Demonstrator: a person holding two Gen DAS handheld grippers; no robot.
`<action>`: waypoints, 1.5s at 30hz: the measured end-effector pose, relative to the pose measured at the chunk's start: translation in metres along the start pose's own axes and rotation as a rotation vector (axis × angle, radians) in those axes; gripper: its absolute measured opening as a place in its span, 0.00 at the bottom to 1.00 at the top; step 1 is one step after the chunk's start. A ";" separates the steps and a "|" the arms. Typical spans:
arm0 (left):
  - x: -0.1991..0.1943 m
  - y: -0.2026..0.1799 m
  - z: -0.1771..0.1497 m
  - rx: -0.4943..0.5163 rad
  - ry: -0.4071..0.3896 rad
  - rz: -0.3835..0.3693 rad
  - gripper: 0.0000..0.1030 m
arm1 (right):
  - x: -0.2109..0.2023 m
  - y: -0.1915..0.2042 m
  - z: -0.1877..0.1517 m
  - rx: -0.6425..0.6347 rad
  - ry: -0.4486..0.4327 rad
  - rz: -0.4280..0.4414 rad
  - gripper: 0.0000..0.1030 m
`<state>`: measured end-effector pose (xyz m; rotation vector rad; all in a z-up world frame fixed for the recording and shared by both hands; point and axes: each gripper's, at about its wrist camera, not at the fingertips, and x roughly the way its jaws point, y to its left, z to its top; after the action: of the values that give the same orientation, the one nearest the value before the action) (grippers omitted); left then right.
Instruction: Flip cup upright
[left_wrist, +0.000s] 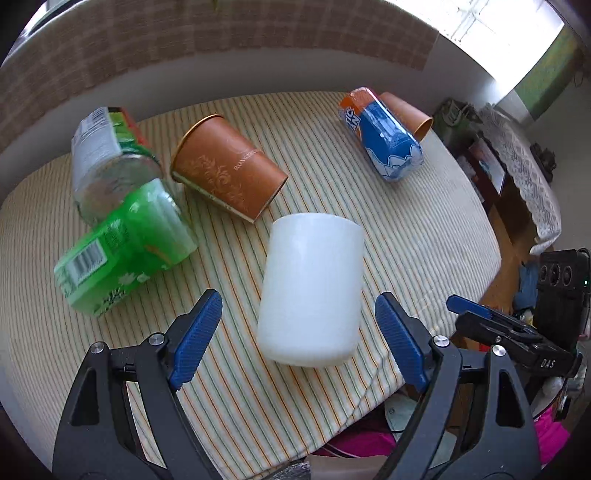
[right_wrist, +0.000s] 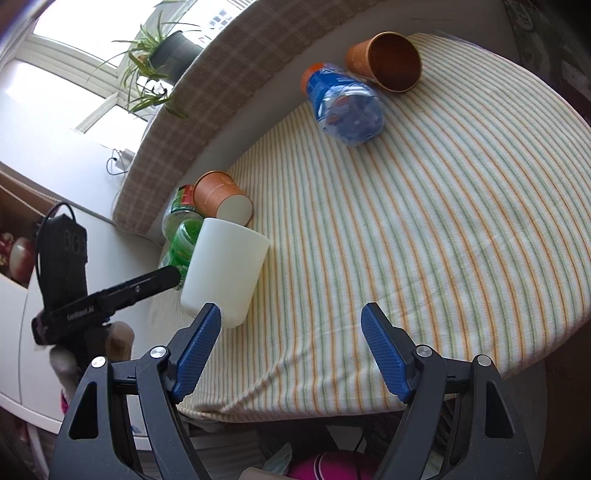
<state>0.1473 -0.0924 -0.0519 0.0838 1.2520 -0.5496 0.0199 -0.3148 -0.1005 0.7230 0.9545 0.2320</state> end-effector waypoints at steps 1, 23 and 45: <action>0.007 -0.002 0.008 0.015 0.034 0.002 0.85 | -0.003 -0.005 -0.001 0.010 -0.004 -0.004 0.76; 0.051 0.000 0.034 -0.021 0.207 -0.071 0.85 | -0.006 -0.022 -0.007 0.050 0.013 0.015 0.76; 0.058 0.003 0.011 -0.064 0.234 -0.125 0.81 | -0.002 -0.029 -0.007 0.067 0.022 0.022 0.76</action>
<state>0.1695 -0.1139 -0.1022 0.0158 1.5095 -0.6202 0.0095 -0.3345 -0.1205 0.7944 0.9798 0.2280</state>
